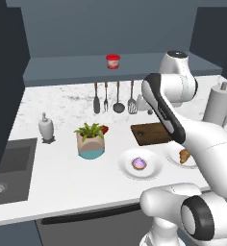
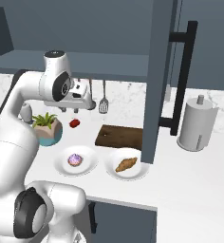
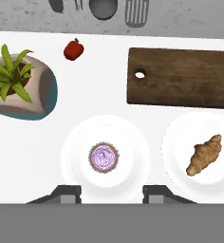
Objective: From the different types of pastries on the counter, select a croissant and place it on the cutting board. Then retrieve a jar of jam from the cabinet and place it alongside the croissant on the cutting board.
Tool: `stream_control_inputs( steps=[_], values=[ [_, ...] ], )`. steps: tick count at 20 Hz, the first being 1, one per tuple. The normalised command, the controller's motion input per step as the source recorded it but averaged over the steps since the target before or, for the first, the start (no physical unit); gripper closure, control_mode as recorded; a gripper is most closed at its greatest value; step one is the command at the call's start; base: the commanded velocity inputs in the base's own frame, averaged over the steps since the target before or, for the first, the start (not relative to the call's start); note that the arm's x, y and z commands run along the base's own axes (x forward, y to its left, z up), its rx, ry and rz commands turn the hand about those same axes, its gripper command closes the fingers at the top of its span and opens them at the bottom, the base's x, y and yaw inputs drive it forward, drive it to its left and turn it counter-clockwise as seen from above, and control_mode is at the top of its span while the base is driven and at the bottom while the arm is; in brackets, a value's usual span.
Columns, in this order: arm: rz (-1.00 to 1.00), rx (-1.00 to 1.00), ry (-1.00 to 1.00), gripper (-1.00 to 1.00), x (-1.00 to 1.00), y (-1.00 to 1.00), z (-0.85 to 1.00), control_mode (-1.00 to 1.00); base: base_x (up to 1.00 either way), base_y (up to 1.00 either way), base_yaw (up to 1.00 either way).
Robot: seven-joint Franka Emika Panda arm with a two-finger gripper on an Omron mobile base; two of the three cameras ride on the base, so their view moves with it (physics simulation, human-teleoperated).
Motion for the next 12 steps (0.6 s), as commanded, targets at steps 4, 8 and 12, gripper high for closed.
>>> stream_control_inputs(
  steps=[4,8,12],
  values=[
    [0.0,0.0,0.0,-1.0,0.0,-0.17,-0.09,-1.0,0.0,0.0,0.0],
    [-0.01,0.0,0.01,-1.0,0.0,-0.74,-0.14,-1.0,0.0,0.0,0.0],
    [-0.07,0.03,0.05,-1.0,0.0,-0.93,-0.22,-1.0,0.0,0.0,0.0]
  ],
)
